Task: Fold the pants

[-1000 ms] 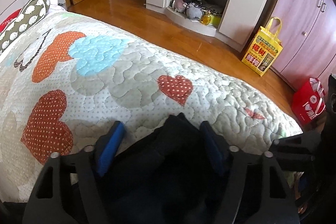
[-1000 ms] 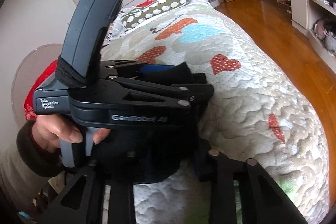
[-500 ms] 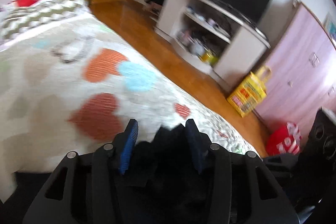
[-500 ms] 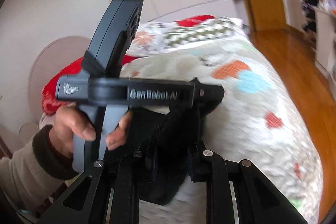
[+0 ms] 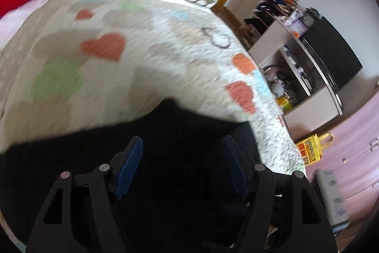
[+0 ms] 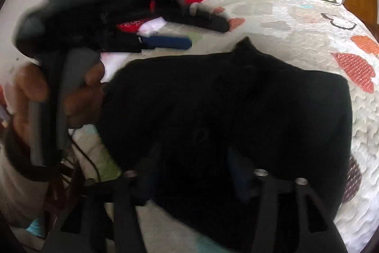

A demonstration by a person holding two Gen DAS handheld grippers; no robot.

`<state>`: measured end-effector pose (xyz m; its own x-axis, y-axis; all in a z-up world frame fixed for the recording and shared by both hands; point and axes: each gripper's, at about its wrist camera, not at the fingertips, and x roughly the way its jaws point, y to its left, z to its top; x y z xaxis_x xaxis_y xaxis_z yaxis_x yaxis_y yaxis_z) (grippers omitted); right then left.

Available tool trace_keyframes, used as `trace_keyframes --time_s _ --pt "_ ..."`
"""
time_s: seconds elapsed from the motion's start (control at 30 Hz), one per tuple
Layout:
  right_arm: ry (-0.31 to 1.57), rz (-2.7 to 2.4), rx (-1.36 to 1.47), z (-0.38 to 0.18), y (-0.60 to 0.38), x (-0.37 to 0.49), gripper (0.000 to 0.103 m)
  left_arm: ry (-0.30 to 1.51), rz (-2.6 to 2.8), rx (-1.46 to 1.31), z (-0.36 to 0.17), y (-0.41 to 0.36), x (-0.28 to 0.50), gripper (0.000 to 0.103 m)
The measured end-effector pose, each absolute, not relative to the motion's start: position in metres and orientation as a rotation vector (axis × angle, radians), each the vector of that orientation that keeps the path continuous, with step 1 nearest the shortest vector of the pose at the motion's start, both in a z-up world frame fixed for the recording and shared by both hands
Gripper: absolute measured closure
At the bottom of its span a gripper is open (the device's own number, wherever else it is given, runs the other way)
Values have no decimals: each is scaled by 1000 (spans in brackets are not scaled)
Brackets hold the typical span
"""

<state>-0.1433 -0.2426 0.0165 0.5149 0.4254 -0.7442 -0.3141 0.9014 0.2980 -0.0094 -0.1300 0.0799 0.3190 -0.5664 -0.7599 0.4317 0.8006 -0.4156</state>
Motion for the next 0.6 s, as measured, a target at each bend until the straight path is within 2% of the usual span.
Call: trace_keyframes --time_s 0.17,0.3,0.37,0.47,0.53,0.57,0.6 --pt "832 356 169 47 -288 -157 40 1060 -646 -145 69 -121 -31 28" --pt "868 200 165 32 -320 -143 42 1070 -670 -123 59 -139 -49 27" --pt "898 135 139 19 -331 -136 51 1088 -661 -89 52 -149 -55 27" --pt "915 111 145 8 -333 -139 52 1075 -620 5 43 -167 -70 30" --pt "908 113 147 11 -337 -143 51 1053 -602 91 40 -176 -78 62" --pt "897 119 141 17 -334 -141 49 1052 -611 96 41 -176 -79 66" --pt "882 121 130 23 -330 -144 49 1057 -629 74 44 -173 -79 77"
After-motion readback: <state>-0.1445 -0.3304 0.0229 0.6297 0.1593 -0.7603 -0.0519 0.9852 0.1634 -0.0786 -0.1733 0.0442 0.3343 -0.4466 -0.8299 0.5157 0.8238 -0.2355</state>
